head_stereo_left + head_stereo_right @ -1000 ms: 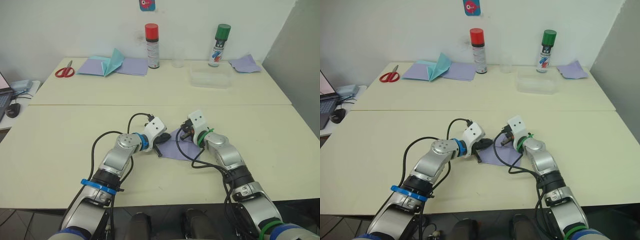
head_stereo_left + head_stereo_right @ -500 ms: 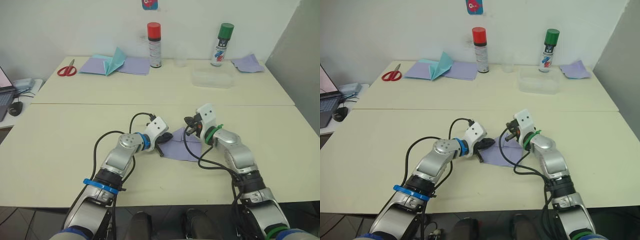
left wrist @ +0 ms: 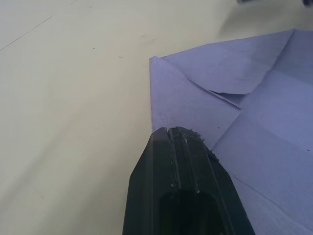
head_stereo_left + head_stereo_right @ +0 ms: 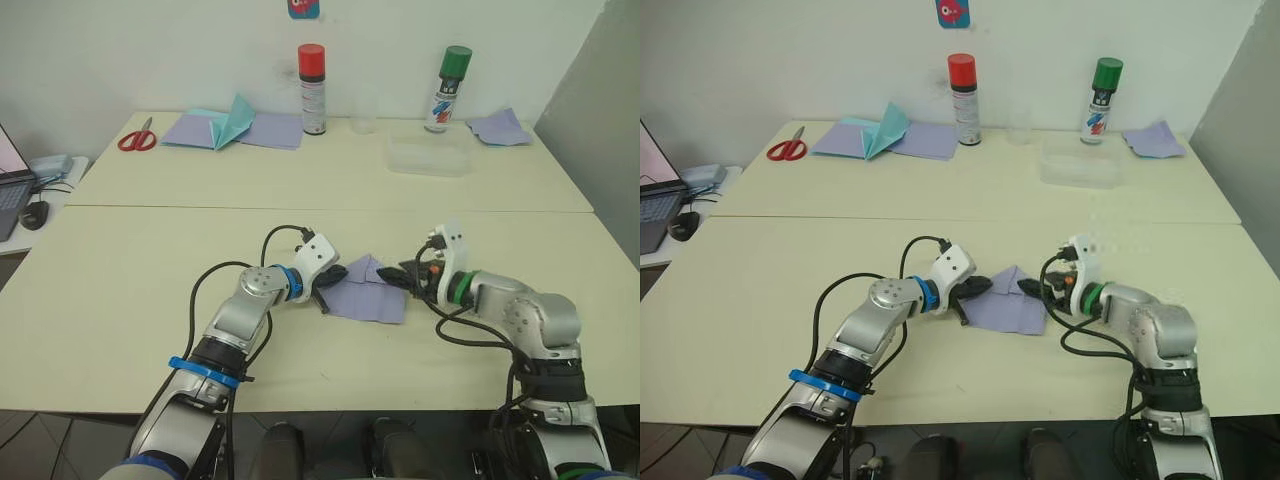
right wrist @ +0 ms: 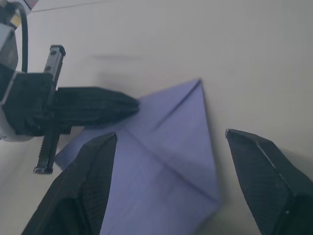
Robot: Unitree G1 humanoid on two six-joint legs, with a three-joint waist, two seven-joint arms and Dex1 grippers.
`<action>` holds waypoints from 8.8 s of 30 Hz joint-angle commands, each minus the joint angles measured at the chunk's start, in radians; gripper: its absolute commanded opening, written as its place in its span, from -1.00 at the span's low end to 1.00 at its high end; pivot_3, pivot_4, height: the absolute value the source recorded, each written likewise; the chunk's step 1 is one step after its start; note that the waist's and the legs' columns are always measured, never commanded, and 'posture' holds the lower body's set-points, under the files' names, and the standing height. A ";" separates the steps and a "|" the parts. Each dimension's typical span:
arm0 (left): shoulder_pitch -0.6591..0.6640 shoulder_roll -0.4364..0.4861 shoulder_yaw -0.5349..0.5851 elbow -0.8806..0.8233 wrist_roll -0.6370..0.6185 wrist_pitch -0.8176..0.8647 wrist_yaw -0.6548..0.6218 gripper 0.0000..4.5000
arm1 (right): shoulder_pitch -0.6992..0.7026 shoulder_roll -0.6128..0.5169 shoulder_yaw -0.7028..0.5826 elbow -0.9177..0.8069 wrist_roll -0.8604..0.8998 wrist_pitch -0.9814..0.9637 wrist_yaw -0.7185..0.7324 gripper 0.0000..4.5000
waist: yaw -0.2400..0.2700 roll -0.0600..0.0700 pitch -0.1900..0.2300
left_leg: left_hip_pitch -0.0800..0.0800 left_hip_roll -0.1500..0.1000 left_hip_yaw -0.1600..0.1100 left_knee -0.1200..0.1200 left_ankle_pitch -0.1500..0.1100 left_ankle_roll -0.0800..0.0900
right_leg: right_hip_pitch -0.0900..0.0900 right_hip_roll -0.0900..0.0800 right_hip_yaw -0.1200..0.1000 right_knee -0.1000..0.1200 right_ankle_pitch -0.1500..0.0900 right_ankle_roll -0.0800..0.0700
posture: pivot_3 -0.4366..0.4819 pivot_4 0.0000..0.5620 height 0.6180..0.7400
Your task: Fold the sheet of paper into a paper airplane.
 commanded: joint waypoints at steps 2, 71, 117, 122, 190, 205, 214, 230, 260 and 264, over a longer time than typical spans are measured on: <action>0.025 -0.002 -0.038 0.038 0.038 0.022 -0.001 -1.00 | -0.001 0.013 -0.088 -0.013 0.046 0.073 -0.062 0.55 | 0.000 0.000 0.000 | -0.001 0.000 0.000 0.000 0.000 0.000 | -0.001 0.000 0.000 0.000 0.000 0.000 | -0.05 -0.47 1.00; -0.003 -0.015 -0.029 0.033 0.036 0.069 -0.042 -1.00 | -0.162 0.205 -0.109 0.129 0.213 0.124 -0.151 0.07 | -0.001 0.002 0.000 | -0.005 0.000 -0.001 -0.002 -0.001 0.001 | -0.003 0.001 -0.001 -0.005 0.000 0.000 | -0.05 -0.47 1.00; 0.020 0.002 -0.049 0.000 0.038 0.085 -0.058 -1.00 | -0.034 0.092 0.165 0.140 0.061 -0.292 0.007 -0.99 | -0.001 0.002 0.000 | -0.005 0.000 0.000 -0.006 -0.001 0.001 | -0.001 0.002 -0.001 -0.012 0.001 0.002 | -0.05 -0.47 1.00; 0.026 0.014 -0.039 -0.008 0.034 0.091 -0.059 -1.00 | -0.029 0.083 0.236 0.167 -0.001 -0.340 0.036 -0.99 | -0.001 0.002 0.000 | -0.005 -0.001 0.000 -0.007 -0.001 0.001 | -0.001 0.002 -0.001 -0.013 0.001 0.002 | -0.05 -0.47 1.00; -0.083 0.098 0.083 -0.012 -0.146 0.354 -0.255 -0.99 | -0.080 0.076 0.319 0.208 -0.173 -0.427 0.063 -1.00 | -0.006 0.001 0.001 | -0.004 0.000 0.001 -0.002 -0.001 0.001 | -0.002 0.006 0.000 -0.010 0.003 0.004 | -0.05 -0.47 1.00; 0.086 -0.284 0.615 -0.654 -0.273 1.236 0.381 -0.99 | -0.107 0.057 0.312 0.055 -0.124 -0.340 0.090 -1.00 | -0.003 0.001 0.001 | -0.008 0.000 -0.002 0.000 -0.001 0.001 | -0.003 0.005 -0.001 -0.010 0.003 0.005 | -0.05 -0.47 1.00; 0.149 -0.504 0.707 -0.871 -0.196 1.295 0.630 -0.99 | -0.045 -0.014 0.329 -0.059 -0.113 -0.338 0.122 -1.00 | -0.002 0.000 0.001 | -0.009 -0.001 -0.002 0.000 -0.001 0.001 | -0.003 0.003 0.000 -0.011 0.004 0.005 | -0.05 -0.47 1.00; 0.153 -0.591 0.701 -0.880 -0.258 1.295 0.694 -1.00 | -0.009 0.178 0.014 -0.055 0.096 0.087 -0.118 0.52 | -0.002 0.000 0.002 | -0.009 -0.002 -0.001 0.001 -0.001 0.001 | -0.003 0.003 0.000 -0.011 0.004 0.006 | -0.05 -0.47 1.00; 0.154 -0.605 0.703 -0.876 -0.305 1.295 0.726 -1.00 | -0.073 0.309 -0.042 0.039 0.112 0.247 -0.209 0.69 | -0.012 0.000 0.001 | -0.008 -0.002 -0.001 0.001 -0.001 0.001 | -0.002 0.004 -0.001 -0.011 0.004 0.007 | -0.05 -0.47 1.00; 0.155 -0.605 0.699 -0.878 -0.311 1.295 0.727 -1.00 | -0.080 0.326 -0.051 0.045 0.120 0.269 -0.209 0.52 | -0.016 0.000 0.001 | -0.008 -0.002 -0.001 0.001 -0.001 0.001 | -0.002 0.004 -0.001 -0.011 0.004 0.007 | -0.05 -0.47 1.00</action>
